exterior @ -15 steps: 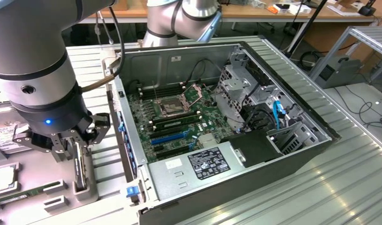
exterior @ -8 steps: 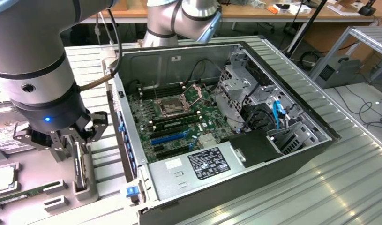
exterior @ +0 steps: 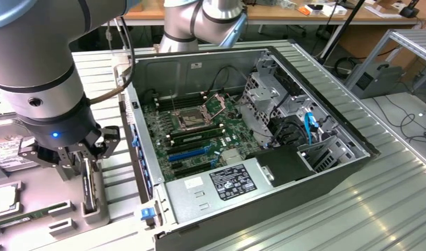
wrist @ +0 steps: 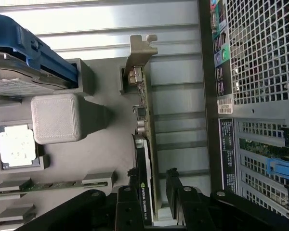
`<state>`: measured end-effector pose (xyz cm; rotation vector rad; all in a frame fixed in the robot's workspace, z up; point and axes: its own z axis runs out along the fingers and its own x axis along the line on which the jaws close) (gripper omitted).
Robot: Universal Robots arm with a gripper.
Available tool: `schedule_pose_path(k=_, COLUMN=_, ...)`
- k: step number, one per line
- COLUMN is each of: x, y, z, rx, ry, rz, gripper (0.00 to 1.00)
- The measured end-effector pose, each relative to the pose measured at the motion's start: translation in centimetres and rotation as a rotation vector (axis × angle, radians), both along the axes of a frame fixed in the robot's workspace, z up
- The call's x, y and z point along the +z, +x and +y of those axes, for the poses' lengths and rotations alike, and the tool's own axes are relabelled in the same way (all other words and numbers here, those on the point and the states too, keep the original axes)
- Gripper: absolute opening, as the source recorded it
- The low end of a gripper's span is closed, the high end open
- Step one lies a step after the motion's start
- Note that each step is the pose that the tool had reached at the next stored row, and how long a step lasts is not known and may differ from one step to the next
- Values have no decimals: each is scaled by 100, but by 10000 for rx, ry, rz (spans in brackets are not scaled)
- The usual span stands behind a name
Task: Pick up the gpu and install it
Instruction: 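Pick up the gpu and move the gpu toward the slot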
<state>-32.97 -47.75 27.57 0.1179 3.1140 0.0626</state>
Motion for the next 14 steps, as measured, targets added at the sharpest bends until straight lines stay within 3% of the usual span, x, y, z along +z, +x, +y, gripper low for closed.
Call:
schedule_pose_path(k=9, x=-74, y=-30, z=15, rx=6, ry=0, rz=0, gripper=36)
schedule_pose_path(k=14, x=-101, y=-30, z=92, rx=70, ry=0, rz=-1, gripper=36)
